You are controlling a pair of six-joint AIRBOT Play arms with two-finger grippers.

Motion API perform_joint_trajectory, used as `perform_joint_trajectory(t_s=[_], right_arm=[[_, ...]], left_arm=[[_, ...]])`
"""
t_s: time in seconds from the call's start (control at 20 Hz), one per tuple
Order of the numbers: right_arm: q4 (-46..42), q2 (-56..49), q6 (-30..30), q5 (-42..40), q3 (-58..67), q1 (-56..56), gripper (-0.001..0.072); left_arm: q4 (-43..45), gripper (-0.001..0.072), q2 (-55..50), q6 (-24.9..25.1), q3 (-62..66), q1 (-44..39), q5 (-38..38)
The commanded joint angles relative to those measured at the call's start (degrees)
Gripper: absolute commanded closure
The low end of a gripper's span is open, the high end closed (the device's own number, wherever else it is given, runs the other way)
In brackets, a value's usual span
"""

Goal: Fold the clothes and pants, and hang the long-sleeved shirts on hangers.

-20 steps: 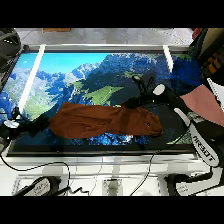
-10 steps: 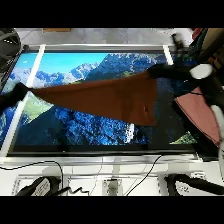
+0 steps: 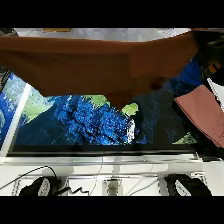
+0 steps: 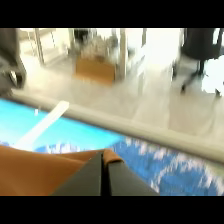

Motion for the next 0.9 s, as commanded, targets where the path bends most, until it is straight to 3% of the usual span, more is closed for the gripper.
perform_joint_trajectory(t_s=[0.0, 0.2, 0.35, 0.55, 0.75, 0.85], right_arm=[[0.02, 10.51, 2.14, 2.12, 0.02, -0.09, 0.0702], [0.00, 18.10, 5.86, -2.01, 0.04, -0.09, 0.0702], [-0.48, 18.16, 7.67, -6.71, 0.02, -0.09, 0.0702], [-0.48, 8.15, 10.86, -4.20, 0.00, -0.09, 0.0701], [-0.48, -10.34, 11.26, 7.04, 0.00, -0.07, 0.0701], [-0.55, -20.00, 11.26, 10.91, 0.00, -0.07, 0.0701]], left_arm=[[1.22, 0.0694, 9.18, 1.51, 0.83, 0.02, 2.73], [4.70, 0.0694, 15.69, 1.49, 0.83, 0.02, 9.97], [6.34, 0.0694, 15.63, 1.42, 0.52, 0.02, 9.22], [5.90, 0.0695, 7.56, 1.25, 0.52, 0.00, -1.22], [5.90, 0.0694, -9.60, 1.27, 0.52, -0.92, -20.11], [5.90, 0.0694, -19.21, 1.38, 0.52, -3.48, -22.82]])
